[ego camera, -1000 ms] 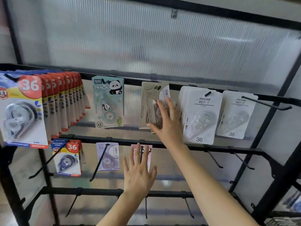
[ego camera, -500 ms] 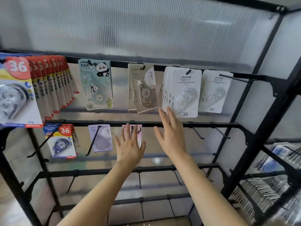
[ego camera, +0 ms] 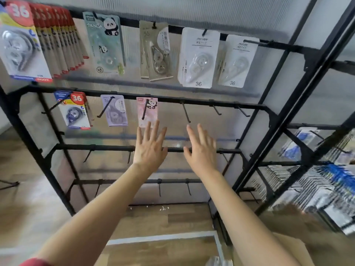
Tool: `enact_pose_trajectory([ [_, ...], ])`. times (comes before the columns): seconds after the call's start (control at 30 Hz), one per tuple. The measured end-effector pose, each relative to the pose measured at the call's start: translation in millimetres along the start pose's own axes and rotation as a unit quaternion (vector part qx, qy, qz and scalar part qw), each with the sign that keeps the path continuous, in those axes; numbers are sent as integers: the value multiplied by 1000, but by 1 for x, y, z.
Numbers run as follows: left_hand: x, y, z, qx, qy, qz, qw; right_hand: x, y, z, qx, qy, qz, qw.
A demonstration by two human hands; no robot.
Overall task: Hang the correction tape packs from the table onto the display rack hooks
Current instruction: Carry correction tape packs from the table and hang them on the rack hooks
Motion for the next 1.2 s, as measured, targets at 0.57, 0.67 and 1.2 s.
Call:
enact_pose_trajectory([
  [0.57,-309,28,65,-76,-223,113,965,-203,27,131,42,-104,184,976],
  [0.67,-355,30,95,-75,-269,124,952,-225,41,176,63,-144,220,963],
  [1.2,-646,0,331,-20,-538,132,832,-372,86,520,122,-350,362,855],
])
Point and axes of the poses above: each hand's wrist, its own x-axis towards the middle knuckle, its own y-axis out of the palm, z = x × y, the point moved 7 cm from there along x, towards the middle knuckle, and after that the axes turned 10 degrees about -y, right-handed, at the moved point
